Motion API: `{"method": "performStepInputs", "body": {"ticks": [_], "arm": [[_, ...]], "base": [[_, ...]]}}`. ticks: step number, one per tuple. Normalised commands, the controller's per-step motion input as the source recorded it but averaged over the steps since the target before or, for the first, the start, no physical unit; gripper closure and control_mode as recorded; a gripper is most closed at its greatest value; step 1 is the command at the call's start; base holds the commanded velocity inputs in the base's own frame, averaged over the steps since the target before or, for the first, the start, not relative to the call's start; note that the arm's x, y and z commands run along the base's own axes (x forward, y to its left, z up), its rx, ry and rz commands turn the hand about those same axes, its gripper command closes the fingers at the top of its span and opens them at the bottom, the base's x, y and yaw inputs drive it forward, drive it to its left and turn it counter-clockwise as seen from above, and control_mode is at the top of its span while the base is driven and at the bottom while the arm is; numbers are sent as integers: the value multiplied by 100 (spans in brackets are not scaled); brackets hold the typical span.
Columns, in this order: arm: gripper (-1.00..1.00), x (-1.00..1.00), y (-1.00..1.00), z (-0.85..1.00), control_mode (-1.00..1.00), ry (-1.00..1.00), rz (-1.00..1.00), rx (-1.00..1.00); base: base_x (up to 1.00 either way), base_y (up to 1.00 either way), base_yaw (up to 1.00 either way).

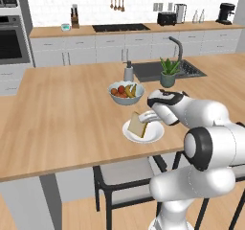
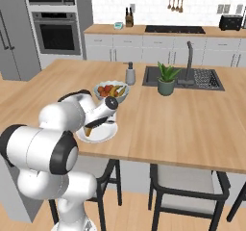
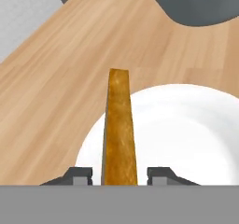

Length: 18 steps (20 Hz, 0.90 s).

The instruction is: Start the toaster. Once the lever pops up, take the bread to the plate on the dining counter.

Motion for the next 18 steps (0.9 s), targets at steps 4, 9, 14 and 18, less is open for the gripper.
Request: {"method": "performStepInputs", "body": {"ticks": [4,9,14,18], "arm": [[-100,0,-7,0,-100,0,0,-2],[-100,0,-11,1,-100,0,0,-10],[-100,0,-8,28,-100,0,0,-12],[-100,0,0,59,-100,0,0,-17]], "base": [[0,0,0],[0,0,0],[0,0,0],[0,0,0]]}}
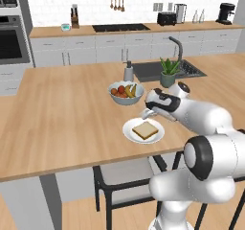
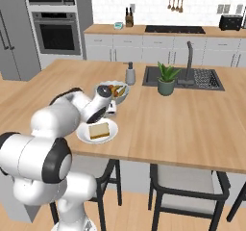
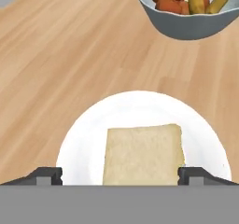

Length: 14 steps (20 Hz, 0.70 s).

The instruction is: Start the toaster. Once the lever pops up, take the bread to the plate on the dining counter.

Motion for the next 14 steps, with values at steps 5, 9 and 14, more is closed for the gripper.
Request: {"method": "performStepInputs", "body": {"ticks": [5,9,14], "arm": [[-100,-7,0,68,-100,5,0,-19],[-100,-50,0,76,-100,6,0,-14],[-100,-72,1,72,-100,5,0,-11]], "base": [[0,0,0],[0,0,0],[0,0,0]]}}
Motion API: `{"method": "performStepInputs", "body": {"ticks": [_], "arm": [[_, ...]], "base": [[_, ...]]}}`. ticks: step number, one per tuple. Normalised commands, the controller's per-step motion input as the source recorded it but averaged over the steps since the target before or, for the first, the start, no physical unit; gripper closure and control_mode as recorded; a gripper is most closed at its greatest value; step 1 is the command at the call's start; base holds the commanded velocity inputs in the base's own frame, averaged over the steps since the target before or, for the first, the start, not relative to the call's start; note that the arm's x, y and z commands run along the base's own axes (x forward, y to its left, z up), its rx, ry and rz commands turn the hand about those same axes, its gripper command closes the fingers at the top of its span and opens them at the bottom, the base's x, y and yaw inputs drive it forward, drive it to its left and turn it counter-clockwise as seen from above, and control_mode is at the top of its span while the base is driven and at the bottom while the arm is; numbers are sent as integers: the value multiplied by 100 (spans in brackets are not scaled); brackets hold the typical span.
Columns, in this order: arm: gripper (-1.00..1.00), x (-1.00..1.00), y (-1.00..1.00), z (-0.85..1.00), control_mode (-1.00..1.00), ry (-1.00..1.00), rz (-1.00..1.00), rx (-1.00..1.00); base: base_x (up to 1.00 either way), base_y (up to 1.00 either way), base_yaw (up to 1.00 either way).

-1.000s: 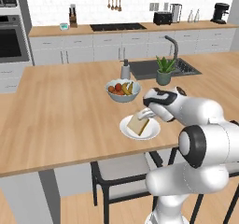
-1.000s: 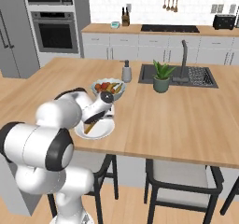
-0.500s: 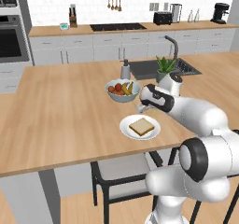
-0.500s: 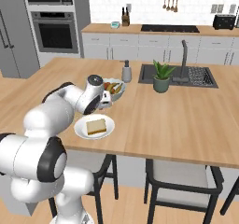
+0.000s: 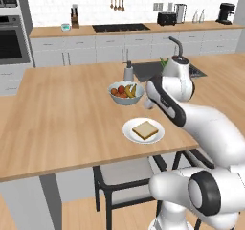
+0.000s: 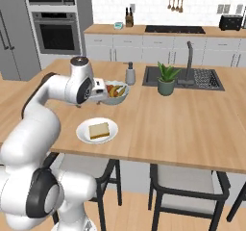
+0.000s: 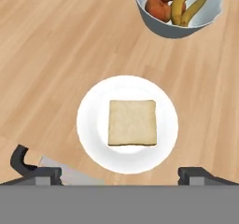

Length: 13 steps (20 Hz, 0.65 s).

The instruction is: Start the toaster. Once the lever pops up, take the bread to the plate on the dining counter.

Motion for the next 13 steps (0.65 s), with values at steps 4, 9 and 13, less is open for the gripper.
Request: {"method": "performStepInputs", "body": {"ticks": [4,9,13], "arm": [[-100,-91,7,37,-100,1,0,-5],[-100,-63,0,0,-100,-10,0,0],[-100,-25,0,0,-100,-8,-1,0]], "base": [[0,0,0],[0,0,0],[0,0,0]]}}
